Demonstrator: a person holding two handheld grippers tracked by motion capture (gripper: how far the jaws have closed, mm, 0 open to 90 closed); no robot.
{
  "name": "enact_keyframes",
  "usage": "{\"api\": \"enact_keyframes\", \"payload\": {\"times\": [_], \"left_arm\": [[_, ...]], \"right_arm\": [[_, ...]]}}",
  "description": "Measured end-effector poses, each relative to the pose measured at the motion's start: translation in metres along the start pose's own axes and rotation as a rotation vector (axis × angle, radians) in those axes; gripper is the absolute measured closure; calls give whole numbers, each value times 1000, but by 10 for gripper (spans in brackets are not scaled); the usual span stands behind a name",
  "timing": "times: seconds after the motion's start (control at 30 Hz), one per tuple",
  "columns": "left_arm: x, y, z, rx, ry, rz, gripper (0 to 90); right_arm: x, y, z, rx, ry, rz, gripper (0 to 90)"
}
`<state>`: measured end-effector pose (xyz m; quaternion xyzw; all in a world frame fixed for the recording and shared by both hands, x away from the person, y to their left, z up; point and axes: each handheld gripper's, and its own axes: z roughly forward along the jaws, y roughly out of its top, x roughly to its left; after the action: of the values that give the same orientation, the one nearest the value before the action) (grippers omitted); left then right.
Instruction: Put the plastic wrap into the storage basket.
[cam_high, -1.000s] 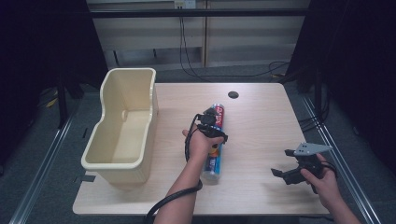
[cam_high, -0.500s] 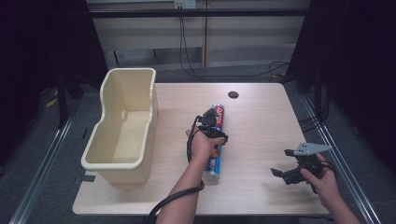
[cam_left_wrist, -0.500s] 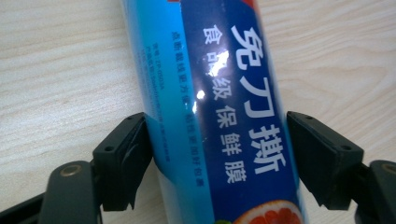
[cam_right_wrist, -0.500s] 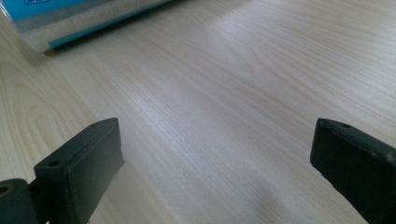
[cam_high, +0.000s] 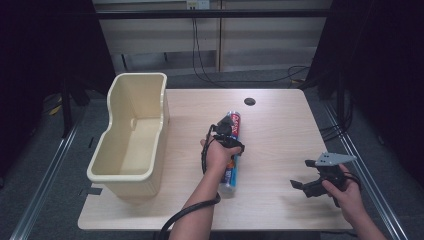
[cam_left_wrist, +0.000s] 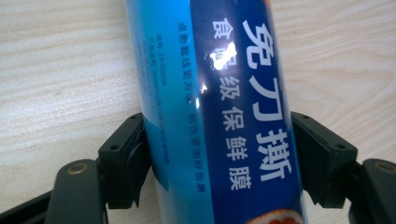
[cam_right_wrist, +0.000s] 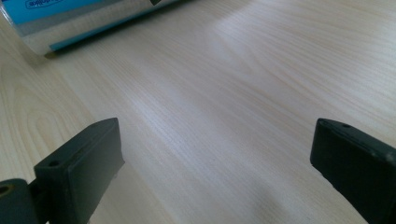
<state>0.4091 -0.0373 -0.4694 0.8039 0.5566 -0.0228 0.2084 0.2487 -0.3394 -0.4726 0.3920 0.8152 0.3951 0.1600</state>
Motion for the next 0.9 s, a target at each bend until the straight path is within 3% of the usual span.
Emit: {"api": "enact_keyframes", "payload": {"times": [0.33,0.6,0.67,0.73,0.9], "left_arm": [[0,4,-2,48,-2,-85,303],[-2,5,-5,95,39,-39,312],[-3,4,-5,88,46,-28,316],[-1,4,-10,129,45,-20,317],[-2,6,-19,129,38,-1,319]], "right_arm": [[-1,0,0,-3,6,0,20],[-2,0,0,-10,0,2,20],[-2,0,0,-12,4,2,20],[-2,0,0,-14,6,5,20],[-2,0,0,-17,6,6,20]]}}
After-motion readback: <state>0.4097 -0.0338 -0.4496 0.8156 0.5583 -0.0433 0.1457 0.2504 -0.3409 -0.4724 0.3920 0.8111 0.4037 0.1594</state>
